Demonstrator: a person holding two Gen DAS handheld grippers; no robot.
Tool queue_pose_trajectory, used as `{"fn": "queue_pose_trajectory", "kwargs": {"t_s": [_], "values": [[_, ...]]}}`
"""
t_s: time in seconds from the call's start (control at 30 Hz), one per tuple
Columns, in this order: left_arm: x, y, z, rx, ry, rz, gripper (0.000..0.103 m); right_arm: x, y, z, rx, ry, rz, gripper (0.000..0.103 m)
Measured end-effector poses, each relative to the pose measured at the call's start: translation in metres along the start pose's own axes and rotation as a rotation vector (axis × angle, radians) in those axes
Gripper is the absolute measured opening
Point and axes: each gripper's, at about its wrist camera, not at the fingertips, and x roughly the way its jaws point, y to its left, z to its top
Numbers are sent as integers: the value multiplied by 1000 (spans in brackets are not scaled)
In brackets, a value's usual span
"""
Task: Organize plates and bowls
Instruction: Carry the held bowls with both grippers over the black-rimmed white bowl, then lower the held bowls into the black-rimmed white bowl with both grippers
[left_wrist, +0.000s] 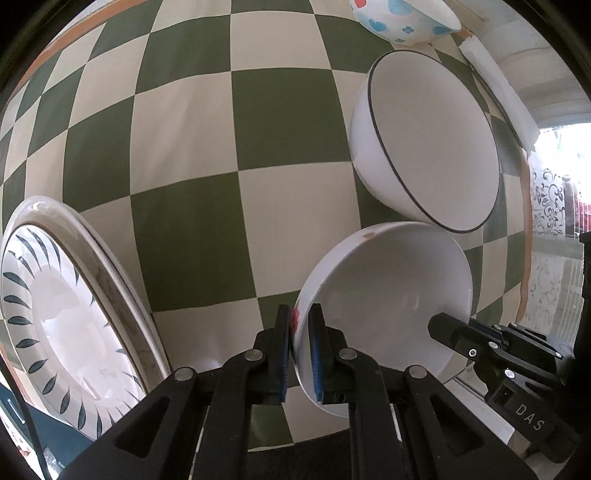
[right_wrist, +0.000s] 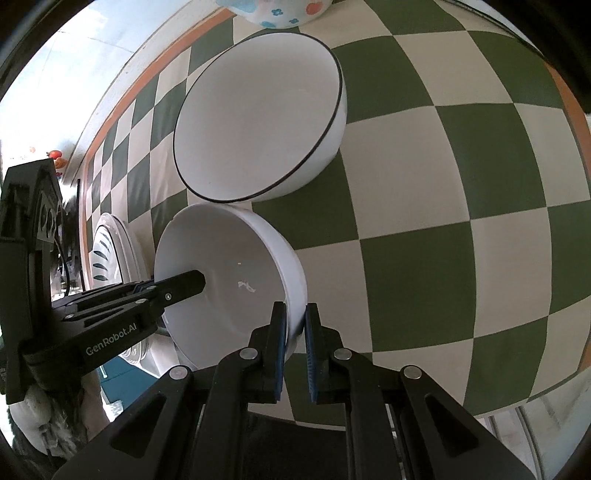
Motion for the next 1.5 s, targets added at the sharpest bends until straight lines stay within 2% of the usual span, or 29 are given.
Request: {"fn": "queue_pose_trajectory", "kwargs": {"t_s": [0.13,0.23,0.37,0.43,0.5,0.57,0.63,0.73,0.87,0.93,1.07,1.13,1.17,1.2,1.23,1.33,1.5], "values": [[0,-1,4,-1,7,-2,9,0,0,1,-6,6,-3,12],[-1,1,-2,-13,27,11,10,1,-1,2,-4,22,6,12],[-15,0,-13,-11,13,23,14,-2,-2,1,13,46,16,14],[-27,-1,-17,-27,-12,29,17,-8,-4,0,19,42,10,21],[-43,0,-22,-36,-38,20,20,-18,-7,-1,27,24,14,37],[-58,-4,-19,-43,-73,2,24,-31,-11,0,45,7,37,43],[-71,-1,-12,-42,-96,-25,25,-44,-15,5,66,-20,61,47],[-79,2,19,-46,-111,-58,26,-61,-22,21,104,-75,78,48],[-65,-4,60,-47,-98,-60,26,-64,-33,52,146,-128,54,49],[-53,-7,81,-41,-68,-64,26,-58,-37,66,157,-131,47,49],[-30,-12,101,-28,-16,-40,26,-43,-41,91,162,-104,48,48],[-21,-13,107,-21,-7,-36,25,-37,-41,98,153,-95,48,43],[-19,-13,107,-18,-8,-39,23,-34,-41,100,150,-89,50,32],[-17,-13,108,-14,-5,-51,12,-31,-41,101,151,-85,53,17],[-15,-13,108,-11,1,-55,9,-30,-41,102,151,-79,72,14],[-16,-14,107,1,-4,-56,9,-27,-37,103,144,-90,51,13],[-17,-21,108,32,-18,-18,9,-24,-32,106,123,-94,20,12]]}}
